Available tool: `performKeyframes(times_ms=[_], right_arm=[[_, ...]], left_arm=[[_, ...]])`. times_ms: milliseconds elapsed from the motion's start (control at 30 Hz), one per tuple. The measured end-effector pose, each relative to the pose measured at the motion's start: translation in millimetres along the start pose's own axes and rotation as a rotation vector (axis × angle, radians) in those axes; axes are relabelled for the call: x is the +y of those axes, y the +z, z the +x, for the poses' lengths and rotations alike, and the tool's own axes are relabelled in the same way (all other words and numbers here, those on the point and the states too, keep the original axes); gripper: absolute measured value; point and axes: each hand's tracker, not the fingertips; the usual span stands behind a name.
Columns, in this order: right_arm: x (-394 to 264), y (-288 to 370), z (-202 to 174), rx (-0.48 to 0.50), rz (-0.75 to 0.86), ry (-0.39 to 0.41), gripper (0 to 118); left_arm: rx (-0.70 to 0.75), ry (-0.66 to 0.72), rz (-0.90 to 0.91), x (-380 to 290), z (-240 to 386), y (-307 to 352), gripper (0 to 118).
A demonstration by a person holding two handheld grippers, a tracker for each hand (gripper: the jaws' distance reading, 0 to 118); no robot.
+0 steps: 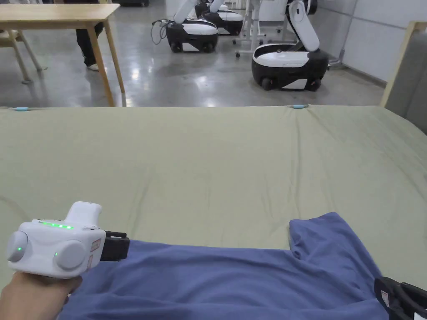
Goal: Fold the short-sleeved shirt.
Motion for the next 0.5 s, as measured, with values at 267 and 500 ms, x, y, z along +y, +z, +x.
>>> performKeyframes(times_ms=[267, 500], right_arm=[[35.1, -83.5, 58.0, -0.040, -0.171, -0.045, 101], [48.9, -208.5, 98.1, -0.091, -0.414, -0.066, 93]], left_arm=[[0.059, -0.026, -0.157, 20.6, -1.1, -44.8, 48], [-0.017, -0.098, -0.101, 26.7, 23.4, -15.7, 7]])
